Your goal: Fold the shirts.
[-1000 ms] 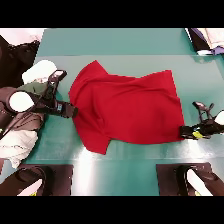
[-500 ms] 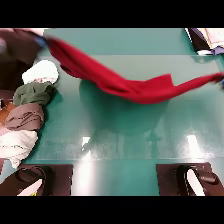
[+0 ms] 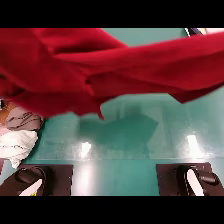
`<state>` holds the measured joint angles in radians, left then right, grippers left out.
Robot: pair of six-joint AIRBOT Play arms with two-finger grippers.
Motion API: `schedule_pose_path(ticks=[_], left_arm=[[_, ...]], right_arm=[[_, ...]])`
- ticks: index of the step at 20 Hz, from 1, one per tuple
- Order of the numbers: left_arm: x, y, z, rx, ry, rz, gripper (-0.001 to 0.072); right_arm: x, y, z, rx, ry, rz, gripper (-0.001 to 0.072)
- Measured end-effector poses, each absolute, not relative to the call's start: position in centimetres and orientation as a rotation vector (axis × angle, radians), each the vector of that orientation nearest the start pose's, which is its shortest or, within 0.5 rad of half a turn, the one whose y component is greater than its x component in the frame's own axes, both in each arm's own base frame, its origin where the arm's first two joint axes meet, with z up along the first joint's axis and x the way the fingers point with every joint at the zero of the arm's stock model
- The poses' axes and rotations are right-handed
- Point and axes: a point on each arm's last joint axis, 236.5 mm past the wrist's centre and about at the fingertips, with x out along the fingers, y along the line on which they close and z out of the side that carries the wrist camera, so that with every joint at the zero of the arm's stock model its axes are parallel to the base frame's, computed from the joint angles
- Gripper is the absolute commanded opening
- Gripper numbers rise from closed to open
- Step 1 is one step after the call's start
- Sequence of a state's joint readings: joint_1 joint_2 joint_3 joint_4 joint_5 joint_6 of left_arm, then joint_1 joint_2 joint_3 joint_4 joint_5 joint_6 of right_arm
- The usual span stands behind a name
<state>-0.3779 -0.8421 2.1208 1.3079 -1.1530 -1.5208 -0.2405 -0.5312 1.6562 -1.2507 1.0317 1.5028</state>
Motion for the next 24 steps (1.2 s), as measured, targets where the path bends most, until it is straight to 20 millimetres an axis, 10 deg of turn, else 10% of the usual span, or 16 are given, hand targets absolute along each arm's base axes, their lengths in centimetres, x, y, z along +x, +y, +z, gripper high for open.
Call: schedule_pose_path(ticks=[6,17,24], left_arm=[[17.5,-12.7,54.6,-0.042,-0.064,-0.605,0.0024],[36.0,-12.6,22.9,0.195,0.739,-0.305,0.0024],[45.2,-14.5,13.4,0.27,0.754,-0.274,0.0024]], right_arm=[[20.5,-3.4,48.4,0.05,0.142,-0.176,0.0013],[32.8,-6.5,19.9,0.173,1.194,-0.204,0.0013],[40.5,-4.3,9.1,0.117,1.229,-0.125,0.0013]])
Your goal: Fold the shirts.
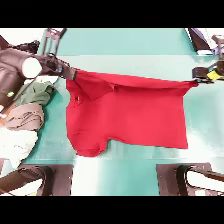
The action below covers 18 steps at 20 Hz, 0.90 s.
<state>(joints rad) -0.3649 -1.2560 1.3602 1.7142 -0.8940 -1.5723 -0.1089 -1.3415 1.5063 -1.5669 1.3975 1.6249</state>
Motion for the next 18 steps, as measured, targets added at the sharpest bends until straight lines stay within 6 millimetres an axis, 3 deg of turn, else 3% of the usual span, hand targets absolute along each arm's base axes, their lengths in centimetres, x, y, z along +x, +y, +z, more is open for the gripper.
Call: schedule_pose_path(ticks=[2,5,8,10,14,18], left_arm=[[47.3,-13.3,11.8,0.249,0.75,-0.238,0.0024],[49.7,-9.9,10.8,0.161,0.736,-0.151,0.0024],[51.1,-7.0,10.7,0.081,0.716,-0.095,0.0024],[51.4,-6.1,10.5,0.067,0.715,-0.088,0.0024],[50.5,-5.9,8.1,0.086,0.803,-0.124,0.0024],[46.8,-6.4,3.0,0.113,1.009,-0.192,0.0024]], right_arm=[[42.2,-4.3,7.7,0.117,1.195,-0.123,0.0012],[44.7,-4.7,7.1,0.124,1.115,-0.126,0.0012],[46.6,-4.9,7.1,0.13,1.042,-0.127,0.0012],[47.1,-5.0,6.9,0.131,1.022,-0.129,0.0012],[46.0,-4.8,4.0,0.128,1.081,-0.13,0.0012],[44.0,-4.0,0.7,0.117,1.167,-0.12,0.0012]])
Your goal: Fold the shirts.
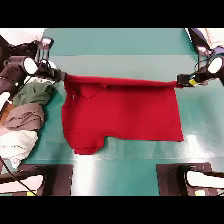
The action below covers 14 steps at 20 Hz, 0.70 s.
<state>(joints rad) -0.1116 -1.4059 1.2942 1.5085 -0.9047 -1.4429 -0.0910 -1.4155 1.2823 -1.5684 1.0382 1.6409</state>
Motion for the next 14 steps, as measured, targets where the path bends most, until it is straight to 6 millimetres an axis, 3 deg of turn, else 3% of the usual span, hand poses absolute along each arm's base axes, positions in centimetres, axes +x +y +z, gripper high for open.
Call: schedule_pose_path(ticks=[3,6,7,8,9,10,14], left_arm=[[43.6,-6.7,-0.4,0.116,1.147,-0.231,0.0024],[41.8,-6.8,-2.1,0.115,1.221,-0.247,0.005],[41.4,-6.7,-2.4,0.118,1.238,-0.251,0.0315],[40.9,-6.7,-2.7,0.119,1.257,-0.253,0.0512],[40.6,-6.6,-2.9,0.119,1.272,-0.252,0.0519],[40.2,-6.5,-3.1,0.118,1.29,-0.251,0.0518],[38.1,-5.9,-2.7,0.122,1.37,-0.233,0.0518]], right_arm=[[42.8,-3.3,-1.0,0.112,1.216,-0.111,0.0015],[41.9,-2.8,-1.8,0.12,1.251,-0.102,0.0017],[41.6,-2.6,-1.9,0.125,1.264,-0.099,0.0039],[41.2,-2.5,-2.1,0.127,1.282,-0.098,0.0235],[40.8,-2.5,-2.3,0.128,1.299,-0.098,0.0489],[40.4,-2.6,-2.4,0.13,1.317,-0.1,0.0526],[38.2,-2.8,-2.1,0.151,1.39,-0.109,0.0525]])
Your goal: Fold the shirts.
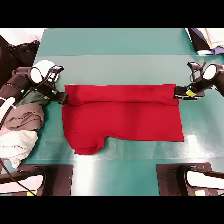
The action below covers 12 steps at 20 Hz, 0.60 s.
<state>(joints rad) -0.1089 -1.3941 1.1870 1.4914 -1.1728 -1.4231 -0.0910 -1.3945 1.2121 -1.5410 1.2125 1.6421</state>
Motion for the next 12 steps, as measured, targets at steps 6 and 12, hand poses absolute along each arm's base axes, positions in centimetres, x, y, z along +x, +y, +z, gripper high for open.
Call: schedule_pose_path(ticks=[6,12], left_arm=[[30.4,-6.2,-1.4,0.008,1.458,-0.202,0.0518],[20.0,-8.8,-3.9,-0.212,1.555,-0.229,0.0517]], right_arm=[[36.4,-2.9,1.9,0.157,1.35,-0.111,0.0526],[36.0,-2.3,4.2,0.172,1.296,-0.095,0.0525]])
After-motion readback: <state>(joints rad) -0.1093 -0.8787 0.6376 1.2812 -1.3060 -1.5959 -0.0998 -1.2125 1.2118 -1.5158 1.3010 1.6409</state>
